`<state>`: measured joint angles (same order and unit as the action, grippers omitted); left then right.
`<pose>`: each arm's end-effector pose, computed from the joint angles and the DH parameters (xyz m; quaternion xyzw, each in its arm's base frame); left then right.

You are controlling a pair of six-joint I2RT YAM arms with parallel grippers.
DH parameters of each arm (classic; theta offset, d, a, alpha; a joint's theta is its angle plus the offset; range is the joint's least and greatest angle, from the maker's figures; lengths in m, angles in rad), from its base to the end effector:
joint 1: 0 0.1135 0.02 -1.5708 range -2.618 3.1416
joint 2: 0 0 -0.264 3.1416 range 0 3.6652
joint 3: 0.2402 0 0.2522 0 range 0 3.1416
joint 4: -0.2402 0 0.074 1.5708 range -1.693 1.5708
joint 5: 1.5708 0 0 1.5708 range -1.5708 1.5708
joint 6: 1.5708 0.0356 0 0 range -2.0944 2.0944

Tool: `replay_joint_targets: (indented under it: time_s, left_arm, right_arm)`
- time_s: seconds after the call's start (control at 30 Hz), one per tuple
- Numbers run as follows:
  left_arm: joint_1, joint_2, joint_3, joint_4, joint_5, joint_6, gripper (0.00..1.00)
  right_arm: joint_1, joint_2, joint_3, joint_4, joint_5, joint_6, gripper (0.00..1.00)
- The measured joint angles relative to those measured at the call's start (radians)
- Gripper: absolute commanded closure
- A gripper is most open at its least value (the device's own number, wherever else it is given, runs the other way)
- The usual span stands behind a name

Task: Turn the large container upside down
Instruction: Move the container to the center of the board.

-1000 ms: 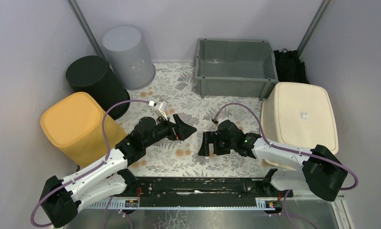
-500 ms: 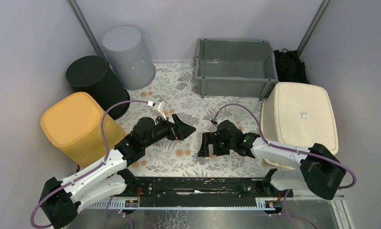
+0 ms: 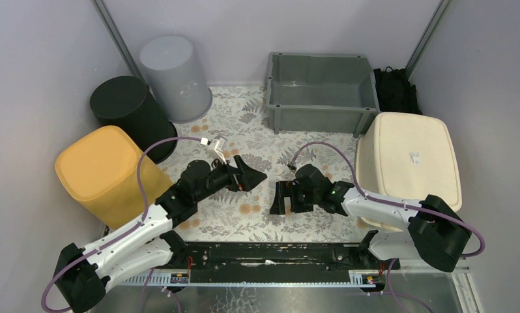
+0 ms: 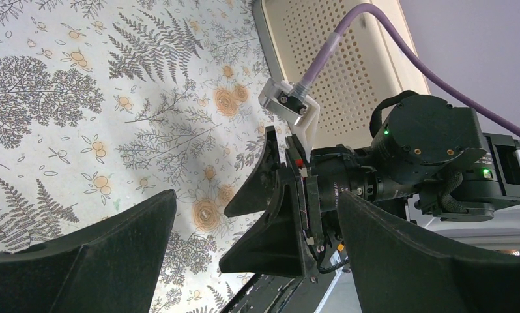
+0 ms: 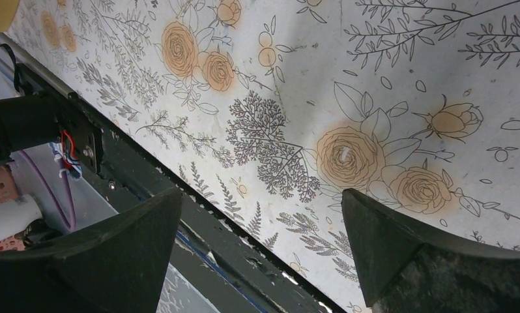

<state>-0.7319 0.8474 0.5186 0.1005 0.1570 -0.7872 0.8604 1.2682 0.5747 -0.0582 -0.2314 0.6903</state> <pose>0.1471 -0.1397 0.2644 0.0272 0.7817 -0.4715 0.4073 0.1552 0.1929 0.1809 -0.1232 0.9040 0.3525 0.2084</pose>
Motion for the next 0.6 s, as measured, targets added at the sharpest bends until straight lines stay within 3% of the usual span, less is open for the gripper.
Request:
replay_joint_targets:
  time_s: [0.6]
  left_arm:
    - [0.000,-0.008,-0.002,-0.003,0.000,-0.001,0.00]
  right_arm:
    - [0.000,0.023,0.000,0.006,-0.019,0.000,0.01]
